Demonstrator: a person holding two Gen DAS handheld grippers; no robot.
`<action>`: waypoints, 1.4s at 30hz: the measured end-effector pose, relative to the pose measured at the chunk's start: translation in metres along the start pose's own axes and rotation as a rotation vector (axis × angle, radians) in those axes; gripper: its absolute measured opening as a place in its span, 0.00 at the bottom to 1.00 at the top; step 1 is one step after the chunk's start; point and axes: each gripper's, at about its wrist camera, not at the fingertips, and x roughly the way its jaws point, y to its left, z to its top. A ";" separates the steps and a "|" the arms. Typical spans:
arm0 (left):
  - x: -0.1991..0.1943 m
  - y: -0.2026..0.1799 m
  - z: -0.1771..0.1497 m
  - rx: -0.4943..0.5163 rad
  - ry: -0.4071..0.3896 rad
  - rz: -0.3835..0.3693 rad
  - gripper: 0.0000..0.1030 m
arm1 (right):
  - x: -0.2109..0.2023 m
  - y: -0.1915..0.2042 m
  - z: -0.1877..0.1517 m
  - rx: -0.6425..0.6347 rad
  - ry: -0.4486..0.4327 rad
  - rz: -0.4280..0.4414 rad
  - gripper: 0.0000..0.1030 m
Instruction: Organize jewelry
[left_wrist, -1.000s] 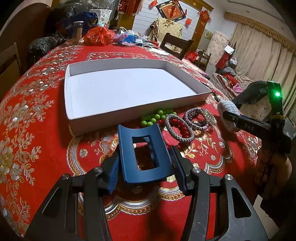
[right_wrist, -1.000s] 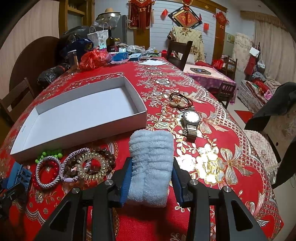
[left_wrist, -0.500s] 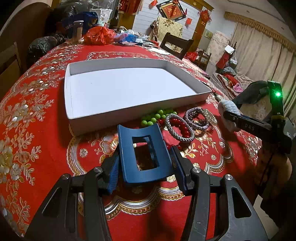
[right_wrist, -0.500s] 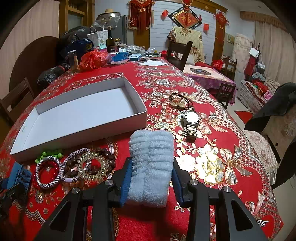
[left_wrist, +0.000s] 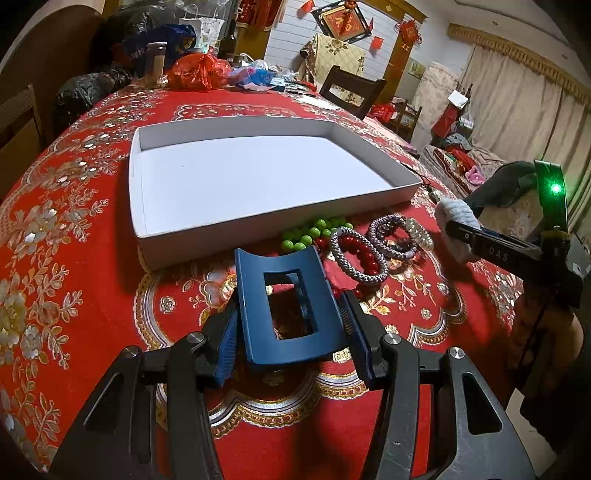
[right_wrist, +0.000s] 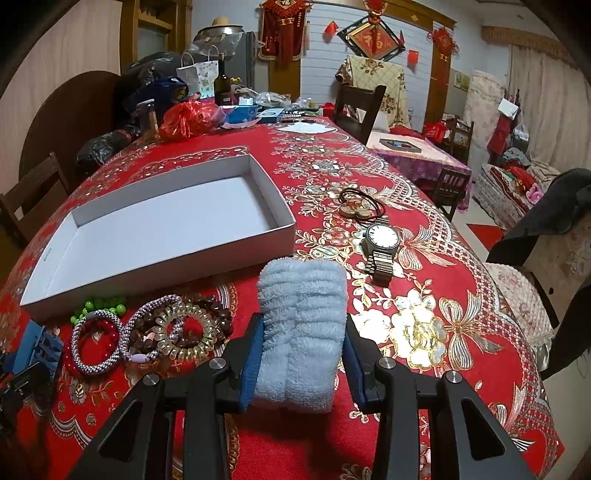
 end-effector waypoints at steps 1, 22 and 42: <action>0.000 0.000 0.000 0.001 -0.001 0.000 0.49 | 0.000 0.001 0.000 -0.003 0.001 -0.001 0.37; 0.000 0.000 0.000 0.000 -0.001 0.000 0.49 | 0.001 0.002 0.001 -0.009 0.004 -0.003 0.37; -0.004 0.000 -0.001 0.000 -0.014 0.001 0.49 | -0.002 0.001 0.001 -0.003 -0.017 -0.005 0.37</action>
